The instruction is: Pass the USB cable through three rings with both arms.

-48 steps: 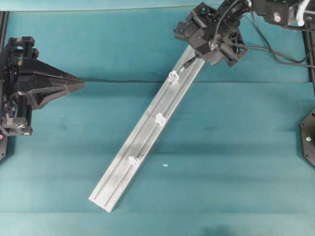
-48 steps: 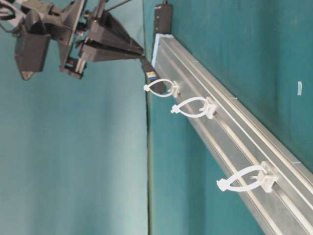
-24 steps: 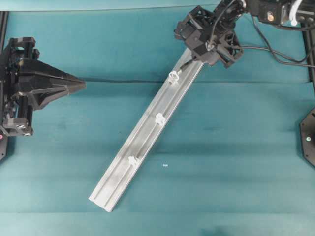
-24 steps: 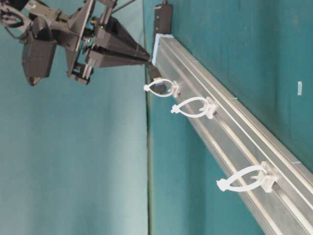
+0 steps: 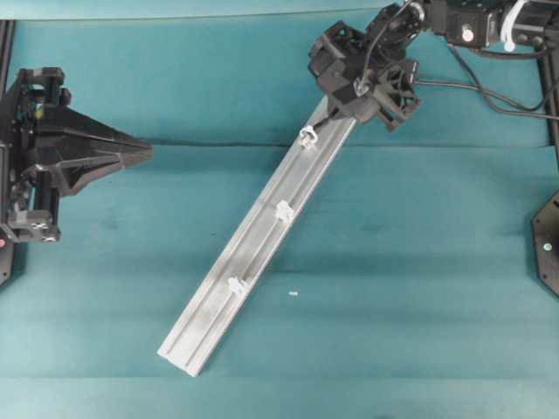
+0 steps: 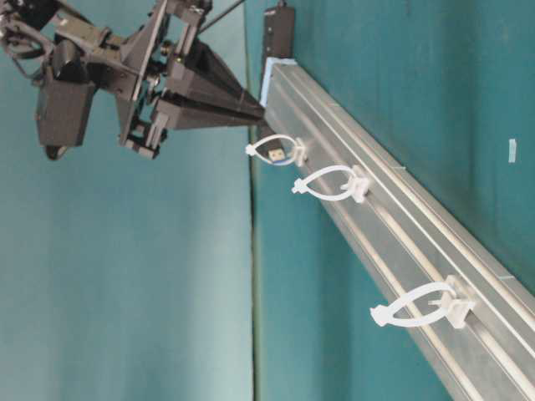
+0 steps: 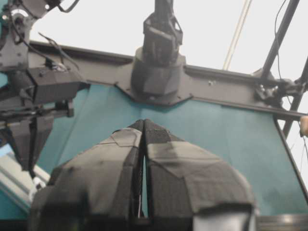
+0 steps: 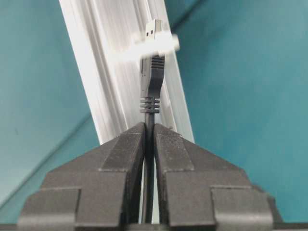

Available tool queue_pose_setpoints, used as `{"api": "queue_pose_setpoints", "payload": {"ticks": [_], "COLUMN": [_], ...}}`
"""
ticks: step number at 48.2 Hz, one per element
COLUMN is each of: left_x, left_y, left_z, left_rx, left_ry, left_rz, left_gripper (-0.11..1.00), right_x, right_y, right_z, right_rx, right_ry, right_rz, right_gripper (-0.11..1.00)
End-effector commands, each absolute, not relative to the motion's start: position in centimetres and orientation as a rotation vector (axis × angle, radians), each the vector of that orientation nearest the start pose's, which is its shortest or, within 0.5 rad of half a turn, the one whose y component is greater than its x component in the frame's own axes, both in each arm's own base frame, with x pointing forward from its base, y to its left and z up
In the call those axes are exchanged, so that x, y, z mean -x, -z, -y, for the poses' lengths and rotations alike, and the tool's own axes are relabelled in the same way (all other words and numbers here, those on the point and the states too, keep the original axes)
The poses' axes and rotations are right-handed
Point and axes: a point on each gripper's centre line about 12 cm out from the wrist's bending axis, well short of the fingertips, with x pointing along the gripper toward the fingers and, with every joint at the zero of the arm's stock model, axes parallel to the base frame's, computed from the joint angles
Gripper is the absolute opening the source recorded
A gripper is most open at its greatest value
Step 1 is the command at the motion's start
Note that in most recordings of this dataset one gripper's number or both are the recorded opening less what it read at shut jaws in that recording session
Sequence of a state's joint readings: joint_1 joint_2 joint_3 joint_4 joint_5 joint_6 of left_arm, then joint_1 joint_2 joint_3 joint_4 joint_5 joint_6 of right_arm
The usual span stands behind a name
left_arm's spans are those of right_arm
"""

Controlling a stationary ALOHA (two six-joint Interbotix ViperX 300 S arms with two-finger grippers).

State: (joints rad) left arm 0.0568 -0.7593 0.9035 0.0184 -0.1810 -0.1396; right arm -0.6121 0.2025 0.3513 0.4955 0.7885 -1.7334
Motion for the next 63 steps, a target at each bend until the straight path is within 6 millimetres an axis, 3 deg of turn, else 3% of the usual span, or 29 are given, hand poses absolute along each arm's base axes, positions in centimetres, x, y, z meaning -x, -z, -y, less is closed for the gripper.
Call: {"api": "queue_pose_setpoints", "payload": {"ticks": [1, 23, 35, 41, 47, 58, 63], "left_x": [-25.5, -27.6, -29.9, -31.2, -32.3, -34.3, -35.0], "left_y": [-36.0, -34.3, -31.7, -29.4, -27.4, -25.0, -23.7], "left_z": [-1.4, -1.7, -4.0, -5.4, -6.1, -7.6, -8.4], "left_rx": [0.129, 0.169, 0.273, 0.376, 0.395, 0.424, 0.444], "left_ry": [-0.049, -0.060, -0.142, -0.197, -0.223, -0.271, -0.297], "left_rz": [0.071, 0.005, -0.079, -0.142, -0.191, -0.258, -0.292], "left_gripper": [-0.01, -0.01, -0.01, 0.01, 0.20, 0.85, 0.99], "right_x": [-36.3, -37.1, -37.2, -37.2, -37.2, -37.2, -37.2], "right_y": [-14.4, -14.3, -14.3, -14.3, -14.3, -14.4, -14.4], "right_z": [19.4, 18.2, 18.0, 18.0, 18.0, 18.0, 18.0], "right_rx": [0.624, 0.592, 0.578, 0.576, 0.574, 0.577, 0.577], "right_ry": [-0.548, -0.542, -0.540, -0.534, -0.538, -0.532, -0.532], "right_rz": [-1.005, -0.970, -0.962, -0.960, -0.960, -0.959, -0.959], "right_gripper": [0.10, 0.10, 0.10, 0.10, 0.10, 0.10, 0.10]}}
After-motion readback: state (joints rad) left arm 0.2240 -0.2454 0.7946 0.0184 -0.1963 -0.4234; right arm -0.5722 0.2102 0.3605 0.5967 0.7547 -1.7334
